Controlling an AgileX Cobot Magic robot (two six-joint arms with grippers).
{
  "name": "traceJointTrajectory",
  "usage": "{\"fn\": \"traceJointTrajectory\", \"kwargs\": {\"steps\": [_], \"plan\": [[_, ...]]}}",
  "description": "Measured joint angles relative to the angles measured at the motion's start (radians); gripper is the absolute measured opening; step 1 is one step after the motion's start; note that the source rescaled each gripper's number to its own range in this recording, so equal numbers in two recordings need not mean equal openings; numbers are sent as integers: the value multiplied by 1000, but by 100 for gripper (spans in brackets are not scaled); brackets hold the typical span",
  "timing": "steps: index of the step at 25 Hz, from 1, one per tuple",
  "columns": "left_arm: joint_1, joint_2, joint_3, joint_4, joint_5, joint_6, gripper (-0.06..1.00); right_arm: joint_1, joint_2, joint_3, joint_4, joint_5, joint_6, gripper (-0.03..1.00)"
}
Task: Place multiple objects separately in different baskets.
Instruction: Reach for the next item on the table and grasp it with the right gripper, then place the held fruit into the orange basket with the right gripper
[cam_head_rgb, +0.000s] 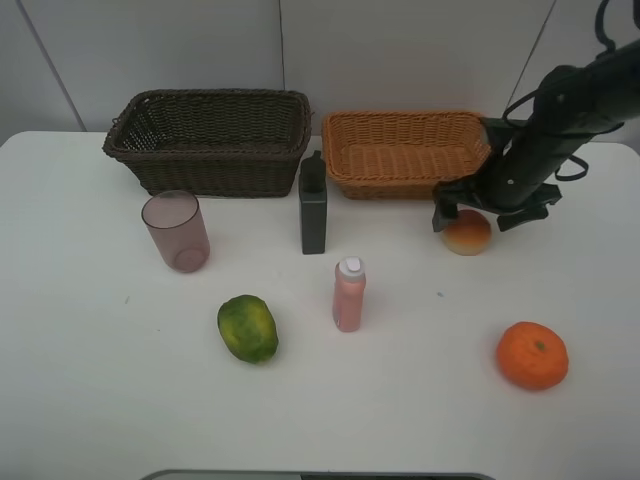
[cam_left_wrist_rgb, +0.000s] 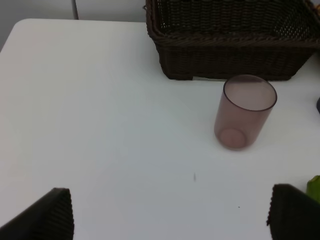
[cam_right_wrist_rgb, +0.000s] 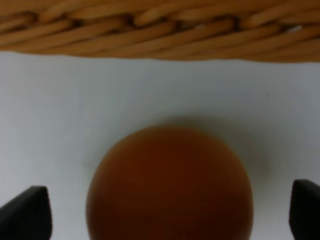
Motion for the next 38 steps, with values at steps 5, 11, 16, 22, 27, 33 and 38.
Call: {"fn": "traceJointTrajectory", "kwargs": {"steps": [5, 11, 16, 22, 27, 33, 38], "plan": [[0, 0, 0, 0, 0, 0, 100, 0, 45, 0, -5, -8, 1, 100], [0, 0, 0, 0, 0, 0, 100, 0, 59, 0, -22, -20, 18, 100], [0, 0, 0, 0, 0, 0, 100, 0, 61, 0, -27, -25, 18, 99], [0, 0, 0, 0, 0, 0, 100, 0, 63, 0, -37, -25, 19, 43], [0, 0, 0, 0, 0, 0, 100, 0, 63, 0, -37, -23, 19, 43], [0, 0, 0, 0, 0, 0, 100, 0, 63, 0, -37, -23, 19, 43], [0, 0, 0, 0, 0, 0, 100, 0, 63, 0, -37, -23, 19, 43]]}}
